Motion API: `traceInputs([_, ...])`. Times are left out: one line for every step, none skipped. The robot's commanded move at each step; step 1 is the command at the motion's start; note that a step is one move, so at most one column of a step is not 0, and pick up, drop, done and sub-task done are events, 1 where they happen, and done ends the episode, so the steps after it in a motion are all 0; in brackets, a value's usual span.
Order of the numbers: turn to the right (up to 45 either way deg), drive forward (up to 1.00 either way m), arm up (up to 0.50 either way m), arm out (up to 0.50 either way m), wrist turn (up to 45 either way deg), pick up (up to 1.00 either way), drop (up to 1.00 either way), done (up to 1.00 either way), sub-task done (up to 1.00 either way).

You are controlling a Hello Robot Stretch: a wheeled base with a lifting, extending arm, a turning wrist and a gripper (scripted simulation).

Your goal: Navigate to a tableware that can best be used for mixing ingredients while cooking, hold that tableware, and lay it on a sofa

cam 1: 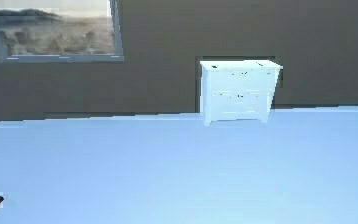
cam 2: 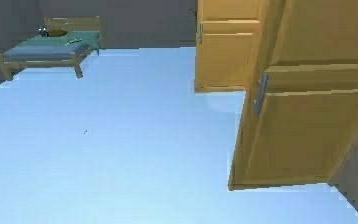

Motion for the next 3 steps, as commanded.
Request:
traceInputs([-36.0,0.00,0.00,0.00,0.0,0.00,0.00,0.00,0.00])
traceInputs([0.0,1.00,0.00,0.00,0.0,0.00,0.00,0.00,0.00])
traceInputs([-45.0,0.00,0.00,0.00,0.0,0.00,0.00,0.00,0.00])
